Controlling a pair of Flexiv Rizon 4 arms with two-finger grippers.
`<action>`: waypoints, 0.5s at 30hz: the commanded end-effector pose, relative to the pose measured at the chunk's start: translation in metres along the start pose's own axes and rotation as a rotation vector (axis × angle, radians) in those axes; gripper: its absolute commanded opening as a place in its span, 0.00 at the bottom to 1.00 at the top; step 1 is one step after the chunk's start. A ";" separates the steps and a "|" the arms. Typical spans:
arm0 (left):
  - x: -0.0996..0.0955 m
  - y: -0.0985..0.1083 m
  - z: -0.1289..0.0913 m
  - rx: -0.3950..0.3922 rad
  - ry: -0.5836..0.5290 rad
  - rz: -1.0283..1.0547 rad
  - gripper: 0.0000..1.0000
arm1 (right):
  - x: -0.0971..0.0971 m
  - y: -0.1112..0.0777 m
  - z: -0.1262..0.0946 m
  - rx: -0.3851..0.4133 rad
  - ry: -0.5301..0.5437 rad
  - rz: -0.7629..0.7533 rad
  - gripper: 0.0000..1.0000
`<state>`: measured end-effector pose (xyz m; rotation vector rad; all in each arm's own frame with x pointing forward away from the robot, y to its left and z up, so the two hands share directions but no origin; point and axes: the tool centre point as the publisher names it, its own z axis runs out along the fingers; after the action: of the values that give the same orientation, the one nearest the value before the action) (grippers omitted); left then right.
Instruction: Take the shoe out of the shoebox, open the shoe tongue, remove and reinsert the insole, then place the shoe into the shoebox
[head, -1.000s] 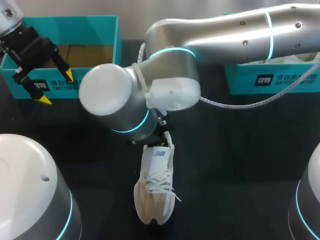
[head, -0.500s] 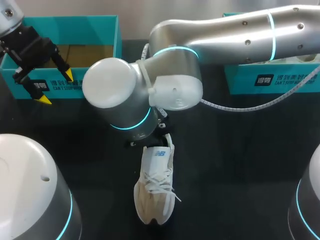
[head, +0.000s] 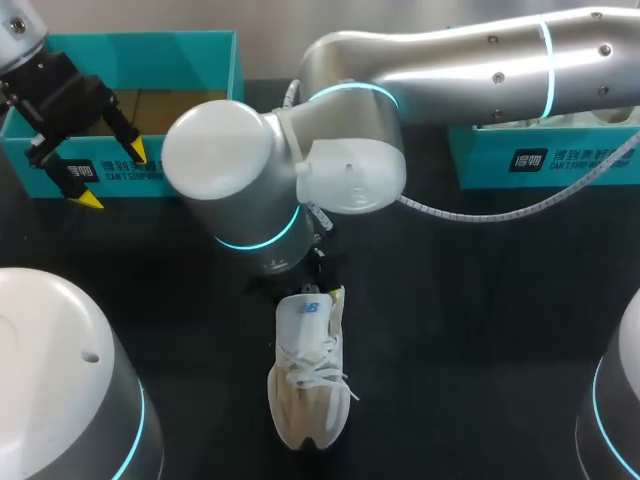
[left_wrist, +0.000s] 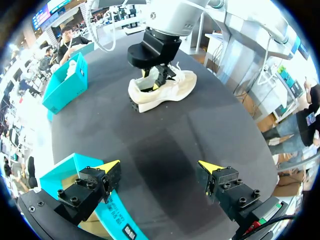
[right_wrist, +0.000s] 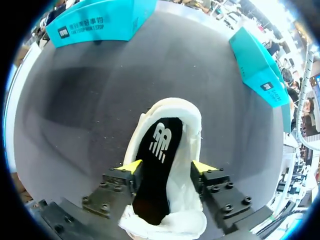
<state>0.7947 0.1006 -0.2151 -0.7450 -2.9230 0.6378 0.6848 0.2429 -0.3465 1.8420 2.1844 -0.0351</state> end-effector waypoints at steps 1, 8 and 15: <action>0.001 0.000 0.000 -0.002 0.000 0.000 1.00 | 0.001 -0.007 0.002 -0.004 -0.001 0.347 1.00; 0.001 0.000 0.000 -0.002 0.000 0.000 1.00 | -0.002 -0.004 0.006 0.011 0.024 0.331 1.00; 0.001 0.000 0.000 -0.002 0.000 0.000 1.00 | -0.003 -0.009 0.006 0.031 0.056 0.326 1.00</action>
<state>0.7947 0.1006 -0.2151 -0.7451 -2.9230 0.6378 0.6826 0.2412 -0.3464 1.9067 2.1917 -0.0225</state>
